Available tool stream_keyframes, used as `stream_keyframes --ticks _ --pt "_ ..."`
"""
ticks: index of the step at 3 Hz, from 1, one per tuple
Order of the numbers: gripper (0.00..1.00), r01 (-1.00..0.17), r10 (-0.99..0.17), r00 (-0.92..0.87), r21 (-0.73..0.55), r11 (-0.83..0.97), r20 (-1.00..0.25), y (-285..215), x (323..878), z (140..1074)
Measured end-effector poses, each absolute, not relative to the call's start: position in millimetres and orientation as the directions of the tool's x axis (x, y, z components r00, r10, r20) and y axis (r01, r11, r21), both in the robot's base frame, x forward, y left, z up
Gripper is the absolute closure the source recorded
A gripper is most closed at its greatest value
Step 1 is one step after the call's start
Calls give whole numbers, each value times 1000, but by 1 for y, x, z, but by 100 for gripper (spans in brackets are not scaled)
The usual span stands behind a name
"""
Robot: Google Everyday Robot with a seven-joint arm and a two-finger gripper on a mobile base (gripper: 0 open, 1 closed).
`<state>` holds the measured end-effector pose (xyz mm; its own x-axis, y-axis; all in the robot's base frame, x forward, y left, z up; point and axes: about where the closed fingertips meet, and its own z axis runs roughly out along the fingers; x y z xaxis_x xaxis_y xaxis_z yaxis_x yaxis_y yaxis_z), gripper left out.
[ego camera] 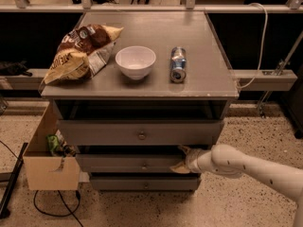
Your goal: Open middle drawer
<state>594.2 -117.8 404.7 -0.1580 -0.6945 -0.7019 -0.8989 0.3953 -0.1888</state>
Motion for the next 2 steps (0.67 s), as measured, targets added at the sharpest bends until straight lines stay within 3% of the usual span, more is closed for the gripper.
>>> stream_keyframes --ticks 2 --pt "88 -899 -695 -158 -189 395 -702 -118 594 405"
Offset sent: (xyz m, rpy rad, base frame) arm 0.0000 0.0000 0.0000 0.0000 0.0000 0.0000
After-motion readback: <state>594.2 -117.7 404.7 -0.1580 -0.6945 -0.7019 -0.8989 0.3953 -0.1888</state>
